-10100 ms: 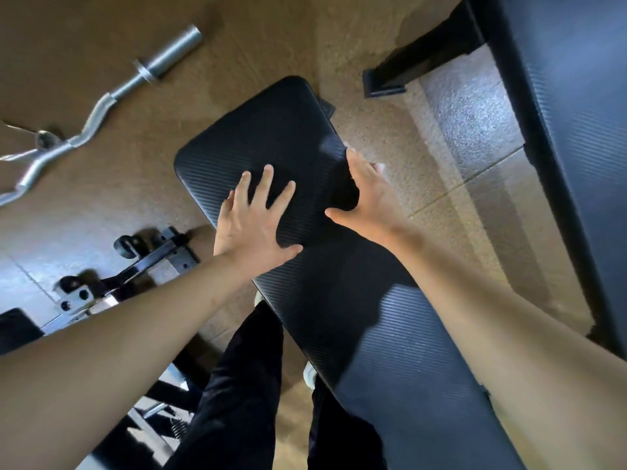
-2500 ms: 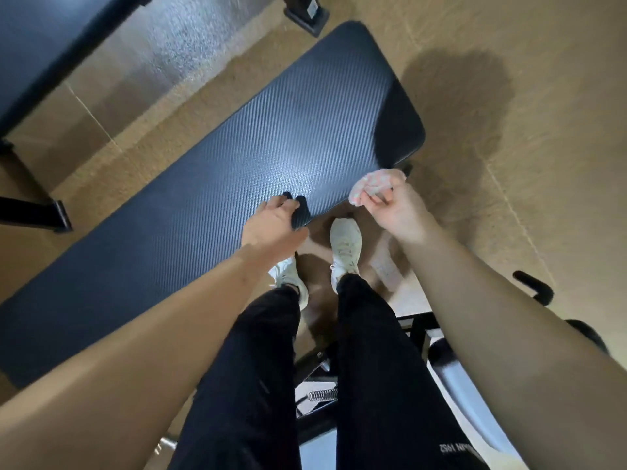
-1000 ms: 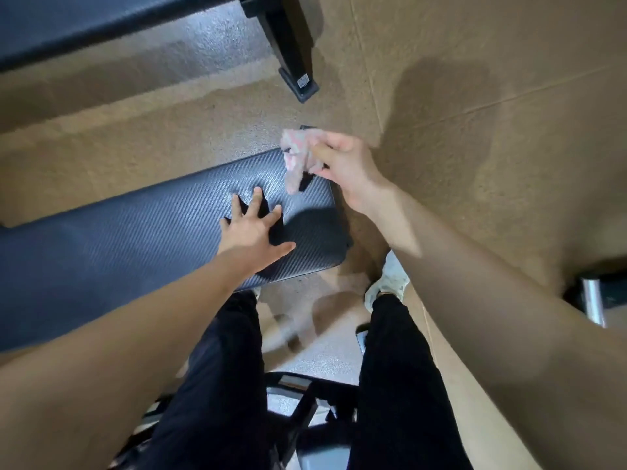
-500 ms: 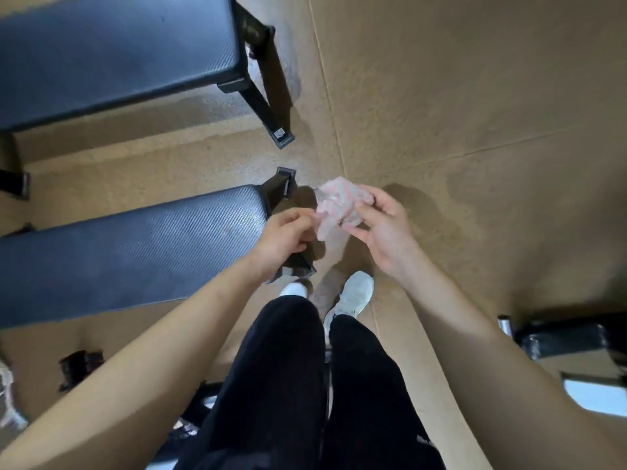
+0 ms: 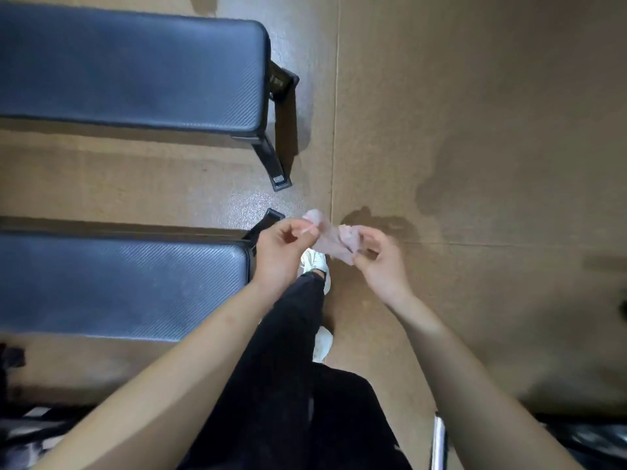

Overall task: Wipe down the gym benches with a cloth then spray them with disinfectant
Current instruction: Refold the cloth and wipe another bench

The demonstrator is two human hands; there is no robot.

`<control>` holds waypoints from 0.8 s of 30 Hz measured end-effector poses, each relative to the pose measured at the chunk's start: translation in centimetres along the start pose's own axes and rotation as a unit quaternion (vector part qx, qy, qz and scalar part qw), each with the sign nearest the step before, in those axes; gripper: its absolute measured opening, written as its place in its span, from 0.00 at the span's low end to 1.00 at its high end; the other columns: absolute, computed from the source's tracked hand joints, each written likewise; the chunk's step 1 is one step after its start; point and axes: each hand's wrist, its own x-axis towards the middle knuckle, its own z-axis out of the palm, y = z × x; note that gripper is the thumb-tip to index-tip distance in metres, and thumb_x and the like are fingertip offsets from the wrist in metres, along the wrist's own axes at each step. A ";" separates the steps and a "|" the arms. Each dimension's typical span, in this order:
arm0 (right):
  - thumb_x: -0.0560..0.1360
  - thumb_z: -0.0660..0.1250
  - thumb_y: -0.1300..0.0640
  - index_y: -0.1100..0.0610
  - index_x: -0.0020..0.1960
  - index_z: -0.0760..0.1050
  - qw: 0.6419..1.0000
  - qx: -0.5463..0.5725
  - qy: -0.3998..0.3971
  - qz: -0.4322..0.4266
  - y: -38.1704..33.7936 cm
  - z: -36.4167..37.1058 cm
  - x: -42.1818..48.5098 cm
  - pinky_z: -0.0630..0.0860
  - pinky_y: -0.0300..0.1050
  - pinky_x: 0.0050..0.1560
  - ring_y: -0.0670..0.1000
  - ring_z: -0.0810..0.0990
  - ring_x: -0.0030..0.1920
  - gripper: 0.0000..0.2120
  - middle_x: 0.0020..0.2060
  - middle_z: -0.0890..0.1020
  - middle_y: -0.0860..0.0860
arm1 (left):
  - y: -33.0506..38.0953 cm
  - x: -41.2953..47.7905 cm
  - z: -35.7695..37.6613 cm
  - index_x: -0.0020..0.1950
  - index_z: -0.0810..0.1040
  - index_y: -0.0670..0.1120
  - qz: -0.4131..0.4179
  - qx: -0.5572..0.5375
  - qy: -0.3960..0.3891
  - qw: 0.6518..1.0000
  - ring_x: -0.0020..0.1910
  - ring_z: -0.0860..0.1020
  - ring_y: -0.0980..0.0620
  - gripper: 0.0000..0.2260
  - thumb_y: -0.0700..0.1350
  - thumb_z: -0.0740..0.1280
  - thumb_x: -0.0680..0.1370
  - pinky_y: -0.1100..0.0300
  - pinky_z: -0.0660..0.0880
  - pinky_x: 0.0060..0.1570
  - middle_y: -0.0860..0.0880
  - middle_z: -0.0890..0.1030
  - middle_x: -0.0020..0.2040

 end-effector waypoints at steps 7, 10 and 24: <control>0.74 0.74 0.61 0.44 0.69 0.76 0.965 -0.162 -0.130 -0.158 -10.7 2.2 10.9 0.60 0.34 0.71 0.49 0.69 0.69 0.26 0.69 0.74 0.44 | 5.9 8.5 -3.3 0.50 0.86 0.52 0.173 0.252 -0.053 0.951 0.59 0.73 0.50 0.11 0.57 0.69 0.77 0.52 0.71 0.59 0.60 0.83 0.51; 0.74 0.75 0.58 0.48 0.54 0.83 0.941 -0.210 -0.168 -0.205 -15.6 3.6 15.7 0.70 0.45 0.64 0.51 0.73 0.60 0.10 0.57 0.80 0.44 | 8.5 12.1 -5.3 0.53 0.85 0.54 0.181 0.276 -0.022 0.944 0.61 0.75 0.52 0.13 0.59 0.66 0.78 0.51 0.71 0.59 0.57 0.81 0.54; 0.76 0.72 0.60 0.57 0.44 0.77 0.895 -0.247 -0.275 -0.251 -30.7 7.1 35.5 0.74 0.49 0.41 0.50 0.76 0.38 0.05 0.39 0.81 0.58 | 10.1 24.1 -9.7 0.49 0.81 0.55 0.052 0.253 0.143 0.955 0.46 0.80 0.49 0.06 0.56 0.69 0.80 0.48 0.77 0.48 0.53 0.83 0.44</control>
